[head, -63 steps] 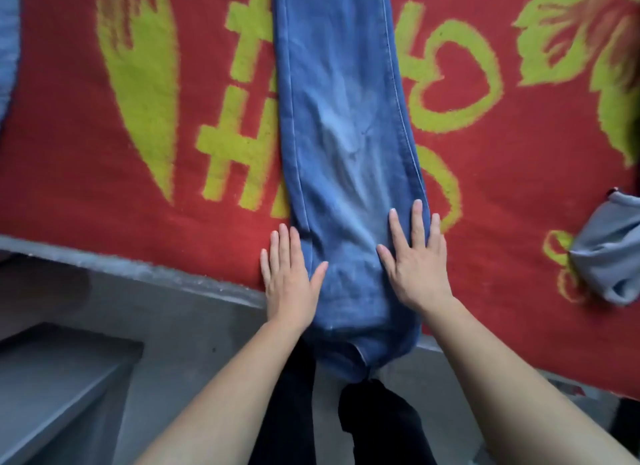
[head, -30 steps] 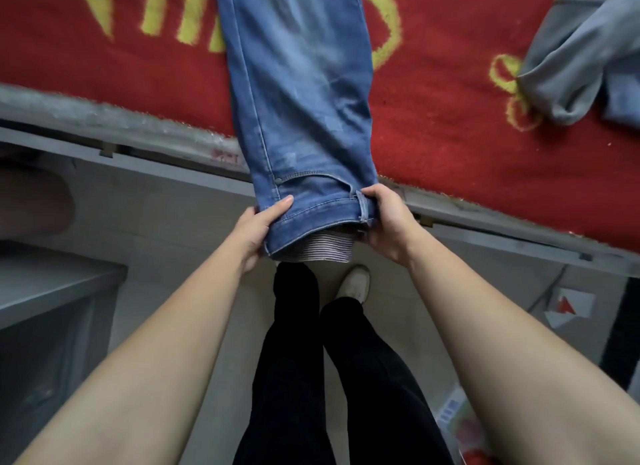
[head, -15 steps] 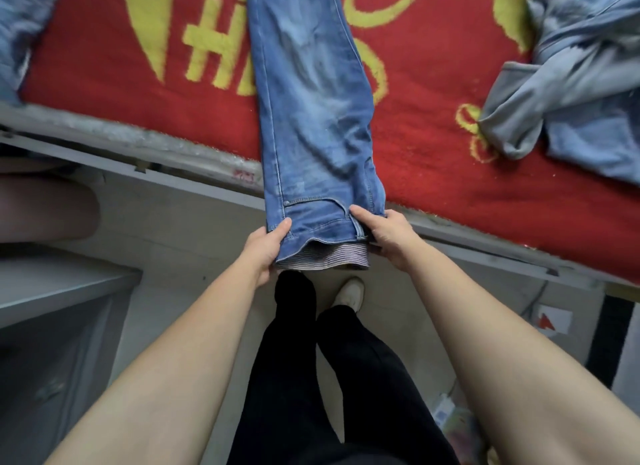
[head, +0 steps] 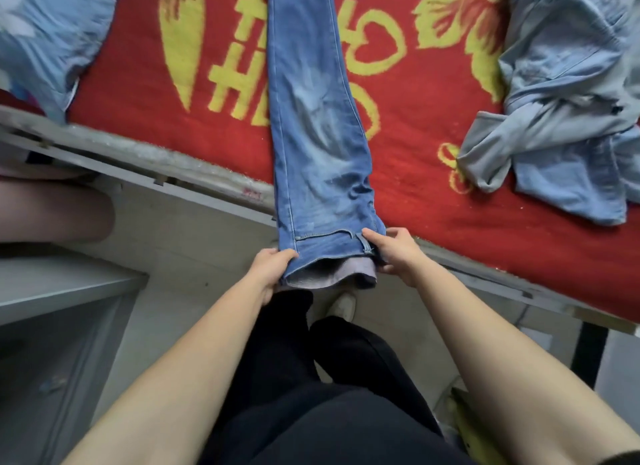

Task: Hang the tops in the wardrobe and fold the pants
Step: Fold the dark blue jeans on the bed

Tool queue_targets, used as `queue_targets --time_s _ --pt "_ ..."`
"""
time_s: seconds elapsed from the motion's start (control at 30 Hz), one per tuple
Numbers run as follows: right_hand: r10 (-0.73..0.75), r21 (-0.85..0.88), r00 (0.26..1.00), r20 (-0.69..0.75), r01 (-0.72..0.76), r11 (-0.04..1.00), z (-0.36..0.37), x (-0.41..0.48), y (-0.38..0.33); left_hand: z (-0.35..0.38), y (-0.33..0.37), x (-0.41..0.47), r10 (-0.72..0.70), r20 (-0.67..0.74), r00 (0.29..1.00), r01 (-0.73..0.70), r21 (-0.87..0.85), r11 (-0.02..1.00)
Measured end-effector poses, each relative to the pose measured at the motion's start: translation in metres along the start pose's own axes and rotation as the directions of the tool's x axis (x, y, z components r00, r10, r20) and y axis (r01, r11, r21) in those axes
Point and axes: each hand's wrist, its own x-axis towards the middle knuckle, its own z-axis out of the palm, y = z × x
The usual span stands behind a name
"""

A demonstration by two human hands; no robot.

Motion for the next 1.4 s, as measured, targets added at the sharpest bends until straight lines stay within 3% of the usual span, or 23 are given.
queue_targets --time_s 0.13,0.2,0.27,0.37,0.47,0.57,0.63,0.77,0.87,0.97,1.03,1.2,1.33,1.4 --pt "-0.106 -0.044 0.991 -0.083 0.102 0.994 0.013 0.029 -0.046 0.001 0.039 0.035 0.042 -0.156 0.987 -0.062 -0.124 0.99" --pt "-0.173 -0.173 0.977 -0.125 0.15 0.973 0.02 0.054 -0.073 0.0 0.071 0.05 0.043 -0.161 0.986 -0.071 -0.172 0.982" --pt "-0.185 -0.212 0.957 -0.223 0.137 0.967 0.029 0.078 -0.097 -0.002 0.104 0.071 0.018 -0.113 0.993 -0.053 -0.315 0.948" --pt "-0.14 -0.12 0.947 -0.29 0.109 0.987 0.047 0.111 -0.13 -0.009 0.138 0.11 0.061 0.057 0.997 -0.025 -0.485 0.874" --pt "-0.238 -0.354 0.933 -0.269 0.134 0.926 0.062 0.13 -0.154 -0.008 0.157 0.135 0.107 0.086 0.991 -0.075 -0.312 0.947" --pt "-0.295 -0.664 0.944 -0.145 0.128 0.737 0.069 0.136 -0.151 -0.001 0.157 0.155 0.159 -0.029 0.987 -0.159 -0.012 0.987" --pt "-0.362 -0.759 0.924 -0.123 0.147 0.634 0.071 0.138 -0.144 0.0 0.153 0.171 0.212 -0.088 0.973 -0.203 0.094 0.975" --pt "-0.584 -0.836 0.792 -0.178 0.191 0.514 0.072 0.14 -0.137 -0.001 0.163 0.178 0.433 -0.198 0.879 -0.332 0.397 0.856" --pt "-0.754 -0.822 0.628 -0.191 0.318 0.473 0.074 0.132 -0.143 0.0 0.178 0.167 0.658 -0.178 0.732 -0.497 0.522 0.693" --pt "-0.726 -0.762 0.638 -0.258 0.328 0.558 0.077 0.144 -0.158 0.003 0.192 0.17 0.73 -0.215 0.649 -0.544 0.538 0.643" --pt "-0.681 -0.811 0.687 -0.254 0.233 0.537 0.078 0.16 -0.171 0.005 0.202 0.184 0.711 -0.197 0.675 -0.514 0.565 0.646" --pt "-0.521 -0.88 0.814 -0.256 0.026 0.474 0.083 0.204 -0.186 0.017 0.225 0.227 0.55 -0.128 0.825 -0.37 0.612 0.699" --pt "-0.468 -0.911 0.851 -0.24 -0.031 0.411 0.082 0.215 -0.196 0.024 0.245 0.241 0.411 -0.175 0.895 -0.226 0.618 0.753" --pt "-0.506 -0.918 0.83 -0.233 -0.017 0.395 0.08 0.208 -0.196 0.02 0.247 0.237 0.407 -0.184 0.895 -0.22 0.613 0.759"
